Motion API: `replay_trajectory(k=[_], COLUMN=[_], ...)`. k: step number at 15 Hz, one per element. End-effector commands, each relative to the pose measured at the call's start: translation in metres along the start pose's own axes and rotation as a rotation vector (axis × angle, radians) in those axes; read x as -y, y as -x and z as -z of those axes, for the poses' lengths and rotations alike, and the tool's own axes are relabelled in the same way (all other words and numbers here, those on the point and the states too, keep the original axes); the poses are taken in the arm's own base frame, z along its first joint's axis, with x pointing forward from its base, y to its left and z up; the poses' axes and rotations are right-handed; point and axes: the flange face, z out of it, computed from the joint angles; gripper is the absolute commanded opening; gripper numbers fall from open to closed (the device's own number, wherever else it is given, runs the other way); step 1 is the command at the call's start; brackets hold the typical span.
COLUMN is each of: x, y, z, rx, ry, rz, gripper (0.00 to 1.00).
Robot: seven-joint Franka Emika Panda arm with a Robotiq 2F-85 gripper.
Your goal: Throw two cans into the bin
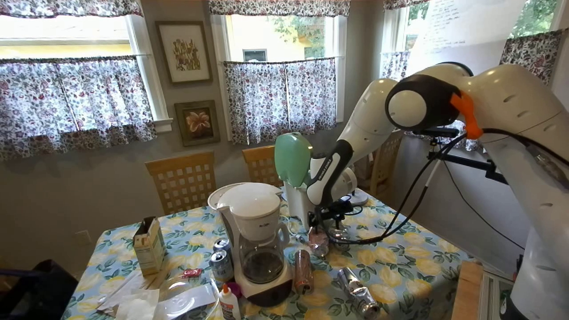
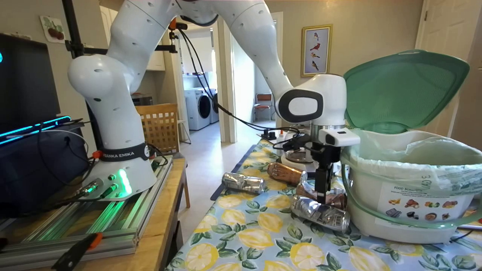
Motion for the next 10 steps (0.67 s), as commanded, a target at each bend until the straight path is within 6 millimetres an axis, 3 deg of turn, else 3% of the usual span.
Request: replay_trajectory(k=[1, 10], x=[0.007, 0.020], y=[-0.006, 0.009], z=[-0.014, 0.018], rx=[-0.020, 0.071], ry=[-0.001, -0.038], rz=[0.038, -0.164], gripper=[1.00, 1.00])
